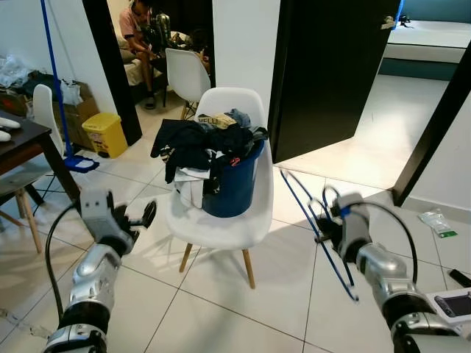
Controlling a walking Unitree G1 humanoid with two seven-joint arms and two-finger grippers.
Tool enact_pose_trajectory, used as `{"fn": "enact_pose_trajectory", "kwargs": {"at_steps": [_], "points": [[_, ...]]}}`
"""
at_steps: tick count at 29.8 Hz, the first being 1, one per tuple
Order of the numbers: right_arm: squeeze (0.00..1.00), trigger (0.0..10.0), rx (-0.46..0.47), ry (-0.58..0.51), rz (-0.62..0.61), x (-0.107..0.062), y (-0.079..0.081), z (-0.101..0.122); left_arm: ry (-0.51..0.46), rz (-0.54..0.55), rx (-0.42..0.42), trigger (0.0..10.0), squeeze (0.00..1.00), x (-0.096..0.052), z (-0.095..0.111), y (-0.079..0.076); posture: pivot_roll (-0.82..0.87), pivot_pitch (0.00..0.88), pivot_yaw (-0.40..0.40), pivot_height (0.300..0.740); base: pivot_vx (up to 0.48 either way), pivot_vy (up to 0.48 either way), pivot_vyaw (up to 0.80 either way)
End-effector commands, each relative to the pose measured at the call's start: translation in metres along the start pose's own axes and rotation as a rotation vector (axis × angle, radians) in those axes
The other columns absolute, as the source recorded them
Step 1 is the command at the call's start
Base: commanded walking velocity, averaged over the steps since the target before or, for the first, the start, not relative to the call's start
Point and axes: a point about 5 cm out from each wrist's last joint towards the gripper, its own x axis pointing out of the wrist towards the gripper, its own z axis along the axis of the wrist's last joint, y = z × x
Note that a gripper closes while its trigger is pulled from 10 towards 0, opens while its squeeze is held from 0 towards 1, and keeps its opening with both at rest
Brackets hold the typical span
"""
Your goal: Hang hanger
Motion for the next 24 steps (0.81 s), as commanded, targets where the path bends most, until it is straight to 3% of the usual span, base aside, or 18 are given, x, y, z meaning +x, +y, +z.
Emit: {"fn": "enact_pose_trajectory", "kwargs": {"at_steps": [1,2,3,4,12,13,19,24], "points": [[0.00,10.0,0.049,-0.009,0.043,-0.001,0.005,-0.001,0.007,-0.063,-0.009,10.0,0.00,0.000,-0.002,-0.009,0.00,0.000,-0.005,0.740,0.000,0.000,0.00],[0.00,10.0,0.076,-0.054,0.106,-0.001,0.011,0.008,-0.027,-0.131,-0.006,10.0,0.00,0.000,0.006,-0.018,0.00,0.000,-0.004,0.740,0.000,0.000,0.00],[0.00,10.0,0.076,-0.054,0.106,-0.001,0.011,0.008,-0.027,-0.131,-0.006,10.0,0.00,0.000,0.006,-0.018,0.00,0.000,-0.004,0.740,0.000,0.000,0.00],[0.00,10.0,0.126,-0.140,0.242,-0.007,0.029,0.029,-0.110,-0.214,-0.018,10.0,0.00,0.001,0.027,-0.034,-0.01,0.000,0.001,0.740,0.000,0.000,0.00],[0.00,10.0,0.150,-0.170,0.295,-0.011,0.037,0.036,-0.147,-0.236,-0.025,10.0,0.00,0.001,0.036,-0.042,-0.01,0.000,0.004,0.740,0.000,0.000,0.00],[0.00,10.0,0.176,-0.185,0.305,-0.014,0.042,0.039,-0.150,-0.254,-0.049,10.0,0.00,0.002,0.041,-0.050,-0.02,0.000,0.012,0.740,0.000,0.000,0.00],[0.00,10.0,0.237,-0.137,0.106,-0.010,0.032,0.020,-0.138,-0.171,-0.004,10.0,0.00,0.002,0.039,-0.053,-0.02,0.000,0.006,0.740,0.000,0.000,0.00],[0.00,10.0,0.291,-0.149,0.068,-0.012,0.031,0.014,-0.149,-0.084,-0.003,10.0,0.00,-0.009,0.036,-0.046,-0.03,0.000,0.007,0.740,0.000,0.000,0.00]]}}
